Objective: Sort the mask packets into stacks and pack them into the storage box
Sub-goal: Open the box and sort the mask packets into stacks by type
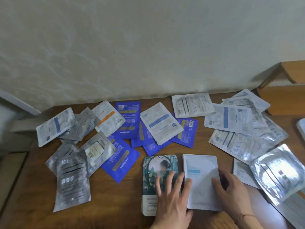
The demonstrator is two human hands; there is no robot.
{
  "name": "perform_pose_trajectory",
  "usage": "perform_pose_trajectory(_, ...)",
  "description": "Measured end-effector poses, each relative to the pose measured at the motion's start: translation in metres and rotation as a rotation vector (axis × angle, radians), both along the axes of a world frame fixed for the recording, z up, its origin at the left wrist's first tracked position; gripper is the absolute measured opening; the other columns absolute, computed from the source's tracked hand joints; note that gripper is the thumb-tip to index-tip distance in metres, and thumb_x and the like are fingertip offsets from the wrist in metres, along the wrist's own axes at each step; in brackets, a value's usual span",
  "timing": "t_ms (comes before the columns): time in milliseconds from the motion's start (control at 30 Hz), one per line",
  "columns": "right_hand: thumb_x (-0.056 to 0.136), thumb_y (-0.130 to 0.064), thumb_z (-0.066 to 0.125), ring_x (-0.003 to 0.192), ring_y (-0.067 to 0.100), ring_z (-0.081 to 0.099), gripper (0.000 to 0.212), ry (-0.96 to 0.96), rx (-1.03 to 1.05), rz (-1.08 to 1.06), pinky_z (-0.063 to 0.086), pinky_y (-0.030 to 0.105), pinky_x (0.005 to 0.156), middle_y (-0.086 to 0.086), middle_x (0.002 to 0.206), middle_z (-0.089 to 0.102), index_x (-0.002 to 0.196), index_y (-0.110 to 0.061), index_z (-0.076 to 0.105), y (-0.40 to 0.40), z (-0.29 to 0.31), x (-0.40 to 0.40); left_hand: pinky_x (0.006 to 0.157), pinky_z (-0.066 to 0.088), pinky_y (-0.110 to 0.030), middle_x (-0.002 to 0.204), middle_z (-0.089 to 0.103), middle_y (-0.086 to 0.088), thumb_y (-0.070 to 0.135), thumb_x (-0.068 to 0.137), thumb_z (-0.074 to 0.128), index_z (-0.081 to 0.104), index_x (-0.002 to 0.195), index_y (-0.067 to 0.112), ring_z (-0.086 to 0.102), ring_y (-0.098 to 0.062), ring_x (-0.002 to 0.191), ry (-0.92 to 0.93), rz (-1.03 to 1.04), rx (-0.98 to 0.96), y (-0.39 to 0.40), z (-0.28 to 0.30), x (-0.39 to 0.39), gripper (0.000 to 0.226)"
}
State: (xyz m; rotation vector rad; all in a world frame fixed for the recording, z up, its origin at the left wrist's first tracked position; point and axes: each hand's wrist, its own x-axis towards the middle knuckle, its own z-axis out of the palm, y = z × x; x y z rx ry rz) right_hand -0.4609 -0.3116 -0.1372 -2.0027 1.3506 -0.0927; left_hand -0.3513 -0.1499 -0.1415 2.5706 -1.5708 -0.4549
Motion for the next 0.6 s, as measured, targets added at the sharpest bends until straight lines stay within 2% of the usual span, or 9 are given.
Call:
perform_pose_trajectory(100,0.077,-0.043,0.064,0.081,0.028,0.062,0.031,-0.037,-0.006,-0.112,0.045,0.038,0.074,0.001,0.088,0.060,0.103,-0.025,0.063,-0.004,0.014,0.009,0.098,0.041,-0.056,0.139,0.054,0.007,0.084,0.061,0.054,0.055,0.124,0.040,0.045,-0.022,0.125,0.003,0.011,-0.161,0.006,0.000,0.012,0.077)
perform_pose_trajectory(167,0.071,-0.050,0.054,0.072,0.031,0.056,0.036,-0.091,-0.078,-0.147,0.040,0.036,0.071,0.004,0.085,0.058,0.097,-0.026,0.060,-0.001,0.031,0.030,0.105,0.032,-0.047,0.144,0.050,0.008,0.077,0.075,0.046,0.054,0.127,0.039,0.045,-0.021,0.127,-0.015,0.100,-0.345,0.021,-0.001,0.035,0.065)
perform_pose_trajectory(200,0.074,-0.044,0.057,0.071,0.030,0.054,0.030,-0.111,-0.109,-0.119,0.039,0.034,0.071,0.003,0.085,0.059,0.096,-0.025,0.062,0.004,0.040,0.045,0.105,0.031,-0.045,0.145,0.048,0.008,0.072,0.076,0.050,0.052,0.129,0.038,0.044,-0.021,0.128,-0.033,0.183,-0.383,0.032,0.000,0.051,0.062)
perform_pose_trajectory(267,0.080,-0.022,0.074,0.071,0.026,0.055,0.018,-0.162,-0.155,0.016,0.038,0.031,0.069,0.002,0.085,0.061,0.096,-0.019,0.068,0.016,0.049,0.081,0.102,0.038,-0.050,0.147,0.045,0.006,0.064,0.074,0.054,0.050,0.130,0.036,0.041,-0.023,0.129,-0.054,0.401,-0.326,0.059,0.004,0.089,0.063)
perform_pose_trajectory(333,0.078,-0.008,0.077,0.071,0.018,0.058,0.022,-0.208,-0.127,0.198,0.038,0.027,0.067,-0.001,0.084,0.063,0.098,-0.016,0.071,0.029,0.053,0.127,0.095,0.044,-0.056,0.148,0.044,0.000,0.061,0.076,0.053,0.050,0.131,0.033,0.043,-0.030,0.129,-0.075,0.597,-0.202,0.091,0.004,0.125,0.061)
perform_pose_trajectory(467,0.082,-0.019,0.073,0.077,0.014,0.061,0.025,-0.191,0.054,0.444,0.040,0.024,0.072,0.000,0.098,0.070,0.107,-0.016,0.069,0.058,0.043,0.228,0.096,0.043,-0.062,0.154,0.036,-0.006,0.063,0.072,0.068,0.048,0.136,0.033,0.046,-0.037,0.132,-0.089,0.777,0.046,0.161,0.005,0.169,0.073)
perform_pose_trajectory(533,0.084,-0.021,0.071,0.087,0.020,0.062,0.030,-0.184,0.096,0.437,0.040,0.024,0.075,0.005,0.106,0.070,0.113,-0.014,0.068,0.070,0.038,0.275,0.105,0.033,-0.061,0.162,0.019,-0.002,0.072,0.077,0.055,0.031,0.147,0.038,0.030,-0.032,0.143,-0.097,0.825,0.148,0.190,0.003,0.177,0.081)
perform_pose_trajectory(567,0.084,-0.022,0.070,0.095,0.024,0.062,0.033,-0.177,0.101,0.408,0.042,0.026,0.079,0.008,0.110,0.069,0.116,-0.013,0.067,0.075,0.036,0.295,0.104,0.033,-0.062,0.161,0.021,0.000,0.075,0.077,0.047,0.026,0.148,0.040,0.031,-0.030,0.143,-0.117,0.832,0.148,0.204,-0.001,0.180,0.082)
perform_pose_trajectory(600,0.085,-0.025,0.068,0.105,0.028,0.060,0.036,-0.155,0.069,0.395,0.043,0.029,0.085,0.010,0.115,0.067,0.119,-0.013,0.066,0.077,0.033,0.314,0.097,0.039,-0.064,0.158,0.031,-0.001,0.078,0.073,0.044,0.030,0.145,0.040,0.041,-0.031,0.137,-0.114,0.828,0.135,0.216,-0.005,0.182,0.082)
